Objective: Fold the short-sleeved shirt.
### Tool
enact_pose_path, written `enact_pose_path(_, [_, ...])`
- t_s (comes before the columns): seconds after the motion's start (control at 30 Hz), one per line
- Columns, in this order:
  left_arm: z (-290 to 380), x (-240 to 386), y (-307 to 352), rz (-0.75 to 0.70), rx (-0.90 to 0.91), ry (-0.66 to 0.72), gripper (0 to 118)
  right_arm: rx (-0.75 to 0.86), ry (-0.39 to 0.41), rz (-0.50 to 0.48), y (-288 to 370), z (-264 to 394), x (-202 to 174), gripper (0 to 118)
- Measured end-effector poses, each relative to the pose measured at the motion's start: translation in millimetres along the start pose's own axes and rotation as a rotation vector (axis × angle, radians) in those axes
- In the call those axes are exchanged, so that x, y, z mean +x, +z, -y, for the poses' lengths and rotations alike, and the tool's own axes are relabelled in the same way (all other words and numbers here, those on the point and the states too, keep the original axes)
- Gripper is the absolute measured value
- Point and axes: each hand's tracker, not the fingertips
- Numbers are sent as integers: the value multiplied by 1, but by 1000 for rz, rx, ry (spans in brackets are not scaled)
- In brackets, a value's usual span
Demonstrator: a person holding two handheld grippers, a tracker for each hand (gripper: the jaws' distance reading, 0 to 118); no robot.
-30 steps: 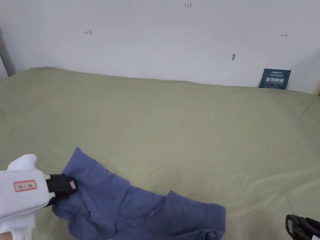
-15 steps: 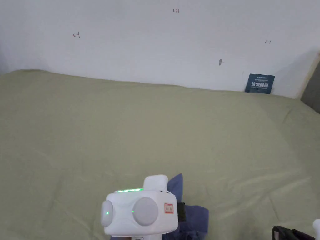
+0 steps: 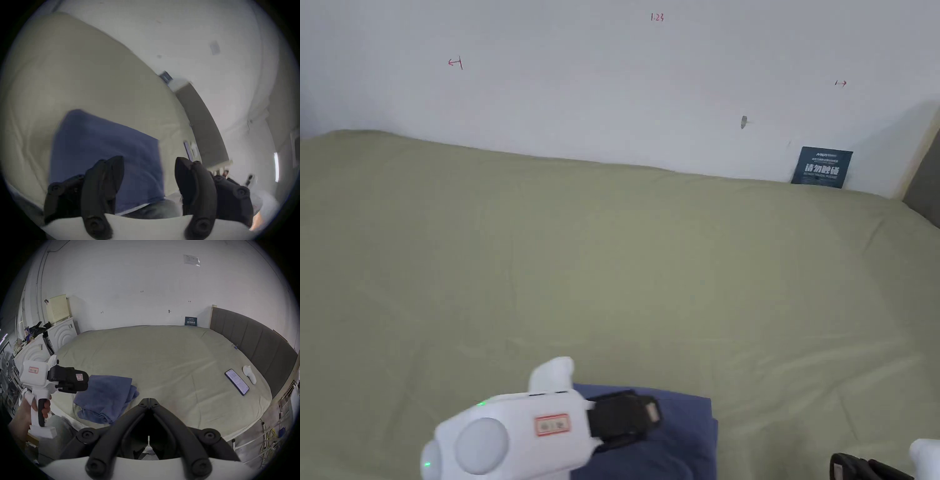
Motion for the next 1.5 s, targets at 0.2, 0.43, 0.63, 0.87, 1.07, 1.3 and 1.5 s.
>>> enact_pose_path(0.2, [17,-24,-21,85,-46,43,1,-16,14,-22,-3,1,-6,0])
enact_pose_path(0.43, [83,5,-97,123,-283,-74,1,-4,16,-11,10,-3,-5,0])
enact_pose_path(0.63, [117,29,-100,208,-353,-141,1,8,18,-34,-2,-10,-6,0])
enact_pose_path(0.87, [53,11,7,188,-131,-113,1,-61,-76,-399,-85,-31,-8,0])
enact_pose_path(1.07, [-12,-68,74,-149,87,60,1,-346,-305,-821,-220,7,-40,0])
enact_pose_path(1.3, [-16,-107,45,-66,-35,173,76,-545,-672,-877,-269,51,1,0])
enact_pose_path(1.5, [-6,-114,0,29,-187,198,81,-553,-677,-872,-260,54,28,0])
